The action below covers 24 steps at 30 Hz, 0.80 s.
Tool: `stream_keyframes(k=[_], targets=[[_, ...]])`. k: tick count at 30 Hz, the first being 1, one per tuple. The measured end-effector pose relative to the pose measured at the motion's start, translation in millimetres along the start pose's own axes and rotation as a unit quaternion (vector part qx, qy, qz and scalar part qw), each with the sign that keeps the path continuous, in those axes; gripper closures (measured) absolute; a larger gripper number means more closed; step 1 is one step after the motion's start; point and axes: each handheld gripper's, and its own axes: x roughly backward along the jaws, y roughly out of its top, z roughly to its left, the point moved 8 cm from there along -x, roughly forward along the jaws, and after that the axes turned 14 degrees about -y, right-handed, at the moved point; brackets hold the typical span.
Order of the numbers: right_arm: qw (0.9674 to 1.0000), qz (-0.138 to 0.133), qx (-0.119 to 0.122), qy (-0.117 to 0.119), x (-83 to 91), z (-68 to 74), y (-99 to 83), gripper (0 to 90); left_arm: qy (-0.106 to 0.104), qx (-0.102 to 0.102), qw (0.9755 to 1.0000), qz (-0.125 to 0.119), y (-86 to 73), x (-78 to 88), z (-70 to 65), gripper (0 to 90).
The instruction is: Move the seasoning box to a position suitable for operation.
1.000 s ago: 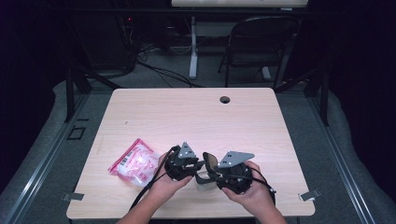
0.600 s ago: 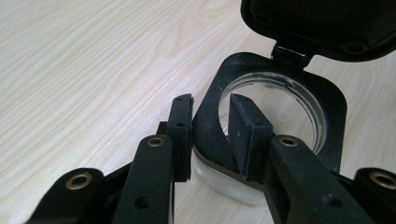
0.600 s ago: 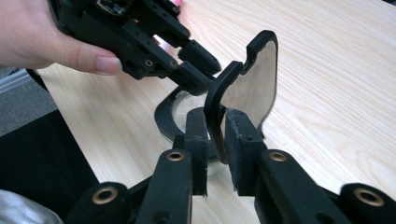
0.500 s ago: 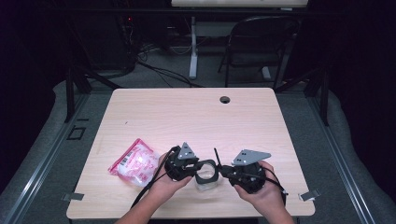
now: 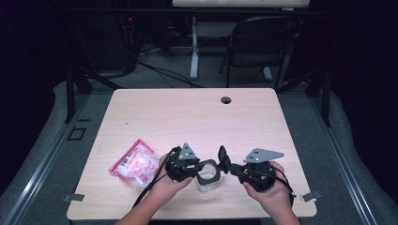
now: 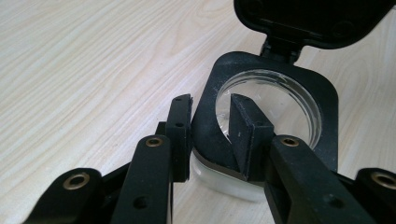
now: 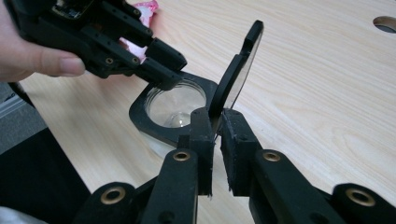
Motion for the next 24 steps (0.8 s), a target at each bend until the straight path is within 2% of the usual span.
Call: stream_keyframes(k=[5,7,15,24], targets=[[0.9998,-0.010,-0.017,-0.004,-8.6,-7.2,4.5,84.6,0.002,0.013,0.9999,-0.009,-0.2,0.6,0.1,69.6],[0.9995,-0.016,-0.026,-0.005,-12.8,-9.5,7.0,84.7,0.007,0.013,0.9998,-0.010,-0.4,1.1,0.2,69.6],[0.9992,-0.018,-0.036,0.002,-23.9,-16.2,13.5,85.1,0.013,0.016,0.9998,-0.008,-2.2,5.9,1.6,70.9],[0.9976,-0.008,-0.063,0.025,-27.9,-22.1,12.9,85.0,0.015,0.017,0.9997,-0.010,-3.0,6.8,3.3,71.0]])
